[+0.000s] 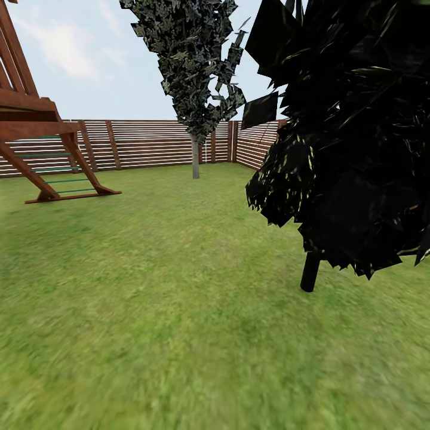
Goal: Take the three Easter eggs out of the wicker basket on the lawn in the garden, then place them on the lawn next to a single tree (choose any tree) so that all three eggs are next to the same tree and none are left in the basket.
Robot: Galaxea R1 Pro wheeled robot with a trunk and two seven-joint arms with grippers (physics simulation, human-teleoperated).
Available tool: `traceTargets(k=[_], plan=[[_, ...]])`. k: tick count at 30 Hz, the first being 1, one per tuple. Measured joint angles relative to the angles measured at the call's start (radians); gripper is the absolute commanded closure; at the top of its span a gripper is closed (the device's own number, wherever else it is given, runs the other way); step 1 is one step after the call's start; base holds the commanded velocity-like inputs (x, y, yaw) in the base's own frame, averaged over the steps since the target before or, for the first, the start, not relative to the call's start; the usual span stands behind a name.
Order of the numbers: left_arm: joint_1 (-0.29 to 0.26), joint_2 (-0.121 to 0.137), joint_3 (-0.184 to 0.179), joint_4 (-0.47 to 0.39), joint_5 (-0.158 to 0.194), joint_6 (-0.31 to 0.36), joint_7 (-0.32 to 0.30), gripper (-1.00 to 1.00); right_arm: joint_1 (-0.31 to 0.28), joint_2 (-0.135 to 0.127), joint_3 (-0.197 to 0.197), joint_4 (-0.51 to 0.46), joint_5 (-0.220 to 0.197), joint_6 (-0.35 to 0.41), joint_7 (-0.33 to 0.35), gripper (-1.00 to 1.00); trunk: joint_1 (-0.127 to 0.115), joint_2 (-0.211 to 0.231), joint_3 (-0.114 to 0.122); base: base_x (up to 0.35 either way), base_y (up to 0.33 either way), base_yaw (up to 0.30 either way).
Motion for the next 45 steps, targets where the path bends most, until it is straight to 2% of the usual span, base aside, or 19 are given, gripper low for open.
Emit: traceTargets(k=[45], plan=[[0.0,0.0,0.0,0.0,0.001,0.0,0.0,-1.0,0.0,0.0,0.0,0.0,0.0,0.0,0.0,-1.0,0.0,0.0,0.0,0.0,0.0,0.0]])
